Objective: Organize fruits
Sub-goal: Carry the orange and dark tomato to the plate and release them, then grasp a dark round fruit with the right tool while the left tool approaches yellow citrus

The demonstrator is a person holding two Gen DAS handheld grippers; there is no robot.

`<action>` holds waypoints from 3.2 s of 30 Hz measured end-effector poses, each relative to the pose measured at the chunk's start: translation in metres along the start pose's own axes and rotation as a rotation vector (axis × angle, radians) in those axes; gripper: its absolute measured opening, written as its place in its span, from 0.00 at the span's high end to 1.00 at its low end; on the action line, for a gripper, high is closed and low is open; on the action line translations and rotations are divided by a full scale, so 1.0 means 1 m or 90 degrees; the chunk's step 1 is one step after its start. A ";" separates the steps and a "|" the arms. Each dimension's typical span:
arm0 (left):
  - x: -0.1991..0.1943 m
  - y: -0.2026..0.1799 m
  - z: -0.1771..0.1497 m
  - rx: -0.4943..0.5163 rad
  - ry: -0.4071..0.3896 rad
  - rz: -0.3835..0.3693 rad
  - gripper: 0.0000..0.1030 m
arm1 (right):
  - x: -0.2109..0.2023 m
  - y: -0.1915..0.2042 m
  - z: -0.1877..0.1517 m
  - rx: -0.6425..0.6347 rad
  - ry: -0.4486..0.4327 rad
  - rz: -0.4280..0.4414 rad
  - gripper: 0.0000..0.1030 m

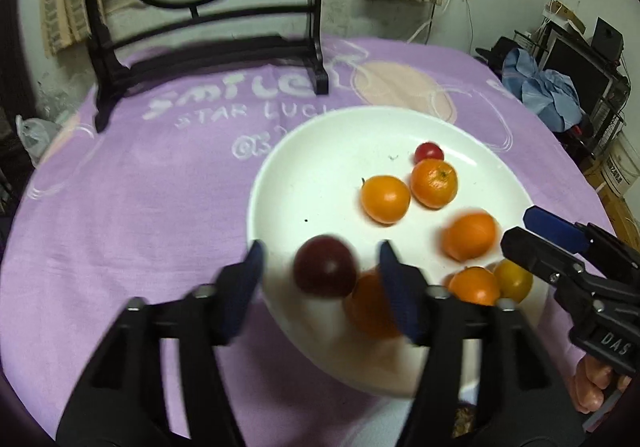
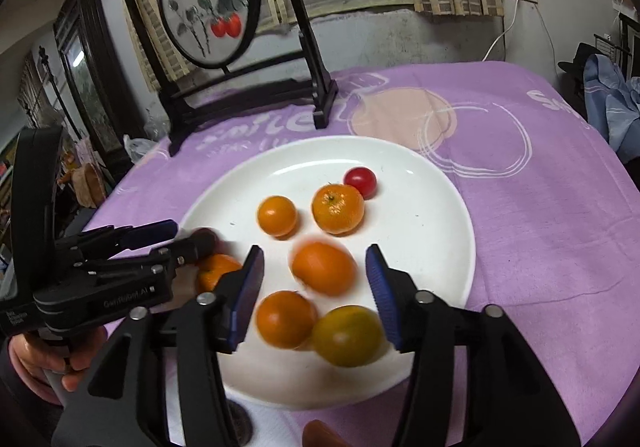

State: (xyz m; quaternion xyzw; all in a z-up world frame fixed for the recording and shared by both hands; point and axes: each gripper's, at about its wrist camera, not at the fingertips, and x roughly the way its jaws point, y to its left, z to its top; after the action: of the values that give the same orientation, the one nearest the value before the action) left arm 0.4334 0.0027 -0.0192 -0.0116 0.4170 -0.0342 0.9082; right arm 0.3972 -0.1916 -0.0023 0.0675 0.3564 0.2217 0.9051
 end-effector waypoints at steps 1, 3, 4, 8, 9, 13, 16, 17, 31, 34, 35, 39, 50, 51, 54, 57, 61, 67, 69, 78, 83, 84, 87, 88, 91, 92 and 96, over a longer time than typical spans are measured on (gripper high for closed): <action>-0.010 -0.001 -0.001 0.005 -0.011 0.009 0.28 | -0.008 0.002 0.000 0.000 -0.007 0.007 0.47; -0.026 -0.004 -0.005 0.019 -0.025 0.014 0.26 | -0.021 0.007 -0.003 -0.001 -0.017 0.017 0.45; -0.037 -0.004 -0.008 0.024 -0.035 0.016 0.23 | -0.029 0.009 -0.007 -0.001 -0.022 0.023 0.45; -0.077 -0.002 -0.030 0.027 -0.059 0.012 0.16 | -0.055 0.016 -0.031 -0.012 -0.026 0.043 0.44; -0.088 0.000 -0.038 0.025 -0.064 0.008 0.13 | -0.061 0.016 -0.041 -0.013 -0.023 0.049 0.43; -0.118 0.014 -0.088 0.000 -0.057 -0.005 0.11 | -0.078 0.011 -0.074 0.004 0.008 0.069 0.43; -0.124 0.022 -0.133 -0.007 -0.052 -0.019 0.11 | -0.086 0.011 -0.096 0.002 0.026 0.077 0.43; -0.123 0.024 -0.145 -0.005 -0.044 -0.021 0.11 | -0.086 0.012 -0.101 0.000 0.034 0.076 0.43; -0.130 0.028 -0.182 -0.023 -0.056 -0.080 0.11 | -0.076 0.033 -0.128 -0.054 0.107 0.065 0.43; -0.130 0.030 -0.181 -0.030 -0.057 -0.076 0.11 | -0.073 0.032 -0.130 -0.056 0.121 0.063 0.43; -0.130 0.032 -0.180 -0.034 -0.058 -0.074 0.11 | -0.072 0.032 -0.131 -0.058 0.127 0.062 0.43; -0.130 0.039 -0.178 -0.057 -0.060 -0.076 0.11 | -0.066 0.029 -0.133 -0.055 0.147 0.052 0.43; -0.126 0.051 -0.176 -0.100 -0.052 -0.076 0.11 | -0.059 0.028 -0.135 -0.056 0.171 0.057 0.57; -0.127 0.049 -0.177 -0.094 -0.050 -0.085 0.11 | -0.060 0.025 -0.135 -0.045 0.170 0.064 0.57; -0.134 0.040 -0.182 -0.044 -0.059 -0.110 0.11 | -0.065 0.015 -0.132 -0.012 0.153 0.077 0.58; -0.141 0.036 -0.190 -0.006 -0.064 -0.108 0.18 | -0.071 0.014 -0.131 -0.003 0.134 0.081 0.58; -0.134 0.061 -0.190 -0.055 -0.038 -0.109 0.47 | -0.071 0.014 -0.131 -0.001 0.138 0.076 0.58; -0.119 0.091 -0.182 -0.118 -0.008 -0.104 0.59 | -0.070 0.014 -0.131 0.003 0.141 0.072 0.58; -0.120 0.087 -0.181 -0.085 0.000 -0.115 0.60 | -0.070 0.014 -0.131 0.003 0.142 0.071 0.58; -0.114 0.066 -0.176 0.060 0.031 -0.112 0.63 | -0.069 0.013 -0.131 0.005 0.146 0.069 0.58; -0.097 0.074 -0.160 0.054 0.046 -0.148 0.64 | -0.069 0.012 -0.132 0.008 0.149 0.069 0.58; -0.097 0.073 -0.159 0.054 0.050 -0.150 0.65 | -0.069 0.012 -0.132 0.009 0.149 0.068 0.58; -0.105 0.063 -0.171 0.107 0.051 -0.139 0.68 | -0.069 0.013 -0.132 0.007 0.149 0.066 0.58; -0.105 0.062 -0.174 0.112 0.054 -0.140 0.68 | -0.069 0.013 -0.132 0.006 0.149 0.067 0.58; -0.107 0.063 -0.182 0.122 0.070 -0.154 0.69 | -0.069 0.014 -0.132 0.003 0.149 0.067 0.58; -0.106 0.062 -0.184 0.131 0.075 -0.157 0.69 | -0.069 0.013 -0.132 0.004 0.149 0.068 0.58; -0.102 0.050 -0.185 0.160 0.071 -0.137 0.69 | -0.069 0.013 -0.132 0.004 0.148 0.068 0.58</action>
State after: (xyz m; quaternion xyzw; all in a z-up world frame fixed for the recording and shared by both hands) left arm 0.2288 0.0617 -0.0651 0.0594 0.4553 -0.1834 0.8692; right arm 0.2588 -0.2154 -0.0535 0.0627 0.4557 0.2750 0.8443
